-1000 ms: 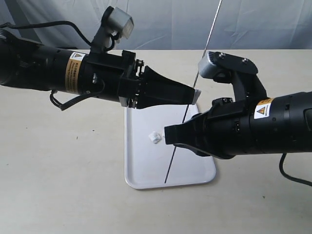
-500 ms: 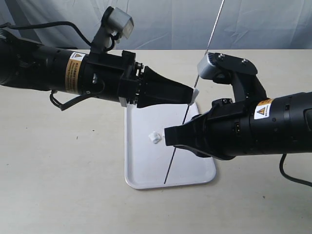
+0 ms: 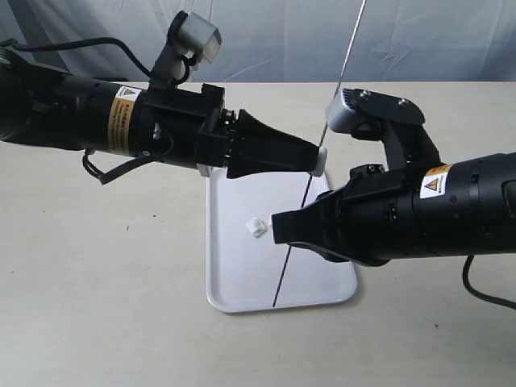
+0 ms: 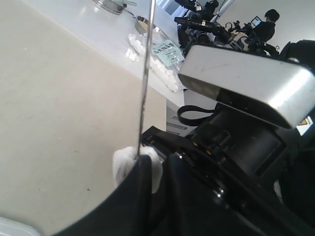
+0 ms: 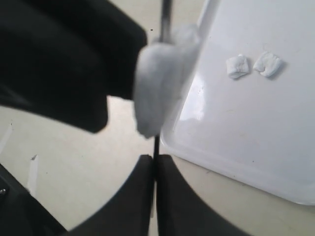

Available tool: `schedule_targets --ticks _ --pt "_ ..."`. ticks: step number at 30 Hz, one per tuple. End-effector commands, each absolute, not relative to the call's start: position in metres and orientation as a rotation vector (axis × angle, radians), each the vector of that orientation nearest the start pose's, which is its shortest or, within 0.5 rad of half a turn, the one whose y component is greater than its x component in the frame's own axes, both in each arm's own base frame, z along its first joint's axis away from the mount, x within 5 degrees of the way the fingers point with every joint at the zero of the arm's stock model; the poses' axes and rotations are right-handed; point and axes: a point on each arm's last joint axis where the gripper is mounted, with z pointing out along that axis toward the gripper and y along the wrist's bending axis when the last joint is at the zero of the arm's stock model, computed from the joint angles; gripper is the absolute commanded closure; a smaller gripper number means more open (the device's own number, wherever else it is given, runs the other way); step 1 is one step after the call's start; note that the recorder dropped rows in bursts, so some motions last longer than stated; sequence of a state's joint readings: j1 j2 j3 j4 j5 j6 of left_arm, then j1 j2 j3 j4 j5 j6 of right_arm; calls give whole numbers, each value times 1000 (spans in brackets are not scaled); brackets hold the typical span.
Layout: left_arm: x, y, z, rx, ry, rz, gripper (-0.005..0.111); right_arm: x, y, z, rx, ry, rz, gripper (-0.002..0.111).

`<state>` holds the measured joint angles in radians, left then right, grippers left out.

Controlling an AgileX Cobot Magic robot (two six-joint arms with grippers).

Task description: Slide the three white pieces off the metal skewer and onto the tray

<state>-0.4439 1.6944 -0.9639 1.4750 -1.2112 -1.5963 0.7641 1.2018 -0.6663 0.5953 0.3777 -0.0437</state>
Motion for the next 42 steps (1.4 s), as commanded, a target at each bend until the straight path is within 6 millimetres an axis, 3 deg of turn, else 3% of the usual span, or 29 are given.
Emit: schedule_targets --ticks 1,8,10,15,17,29,33,42 --pt "250 -214 252 1010 1809 -1579 96 157 175 253 -427 2439 839 109" --pt "252 -214 251 1000 1826 -1550 95 155 173 256 -429 2424 848 109" --pt "252 -214 251 997 1825 -1551 90 154 173 256 -427 2429 852 109" --pt "251 -214 252 1004 1816 -1577 61 155 173 256 -428 2427 850 109" --pt "249 -214 253 1013 1805 -1596 58 155 173 256 -430 2427 848 109" --pt "256 -214 254 934 1810 -1559 58 155 173 256 -434 2425 852 109" --pt "258 -213 247 964 1864 -1468 58 154 174 256 -435 2426 854 109" --pt "265 -216 231 933 1897 -1479 58 153 174 256 -452 2442 858 109"
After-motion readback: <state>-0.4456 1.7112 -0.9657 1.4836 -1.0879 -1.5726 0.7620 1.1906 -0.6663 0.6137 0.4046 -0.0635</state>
